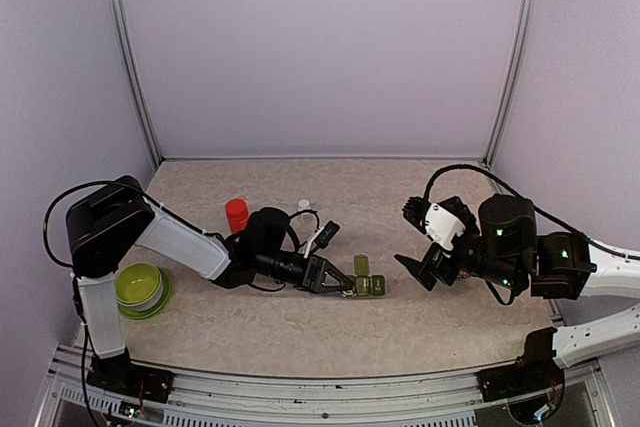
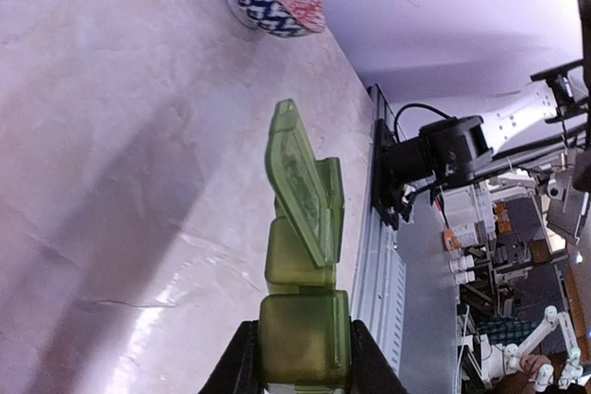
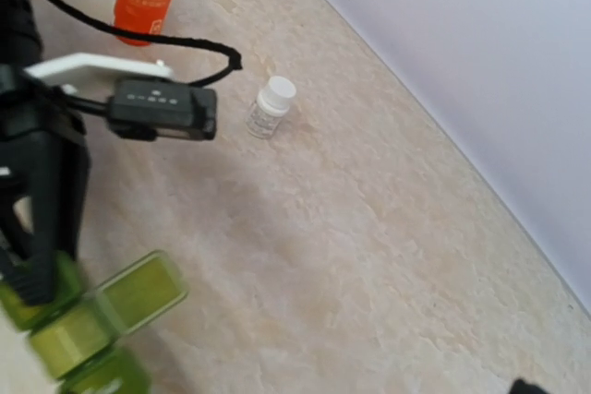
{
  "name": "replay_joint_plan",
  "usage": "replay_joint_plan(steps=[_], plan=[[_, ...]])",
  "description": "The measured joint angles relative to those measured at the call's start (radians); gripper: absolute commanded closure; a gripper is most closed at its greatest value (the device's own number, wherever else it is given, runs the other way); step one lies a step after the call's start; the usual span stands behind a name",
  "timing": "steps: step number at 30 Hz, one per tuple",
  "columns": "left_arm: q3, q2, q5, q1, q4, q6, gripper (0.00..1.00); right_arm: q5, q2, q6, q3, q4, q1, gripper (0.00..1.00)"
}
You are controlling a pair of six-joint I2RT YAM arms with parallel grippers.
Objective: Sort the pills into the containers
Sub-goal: Place the pill container at the center of the board.
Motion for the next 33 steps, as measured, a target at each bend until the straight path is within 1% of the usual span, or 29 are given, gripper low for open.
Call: replay_joint_plan(steps=[5, 11, 14, 20, 24, 27, 30, 33], plan=[[0.063, 0.078, 0.000, 0.053, -0.019, 0.000, 1.00, 0.007, 0.000, 0.003, -0.004, 0.001, -0.001, 0.00], [0.142, 0.148, 0.000, 0.087, -0.065, 0.014, 1.00, 0.008, 0.001, 0.003, -0.005, 0.002, -0.005, 0.00], [0.153, 0.168, 0.000, 0.105, -0.086, 0.018, 0.95, 0.008, 0.005, 0.003, -0.005, 0.005, -0.008, 0.00], [0.206, 0.204, 0.000, 0.134, -0.156, 0.041, 0.94, 0.008, 0.022, 0.003, -0.006, 0.009, -0.013, 0.00], [0.244, 0.220, -0.001, 0.146, -0.206, 0.064, 0.90, 0.007, 0.029, 0.003, -0.006, 0.009, -0.014, 0.00], [0.251, 0.224, 0.000, 0.154, -0.219, 0.074, 0.83, 0.005, 0.029, 0.003, -0.006, 0.009, -0.018, 0.00], [0.251, 0.224, 0.000, 0.161, -0.225, 0.084, 0.78, 0.005, 0.029, 0.003, -0.012, 0.011, -0.019, 0.00], [0.251, 0.224, 0.000, 0.167, -0.227, 0.095, 0.71, 0.005, 0.029, 0.003, -0.016, 0.012, -0.019, 0.00]])
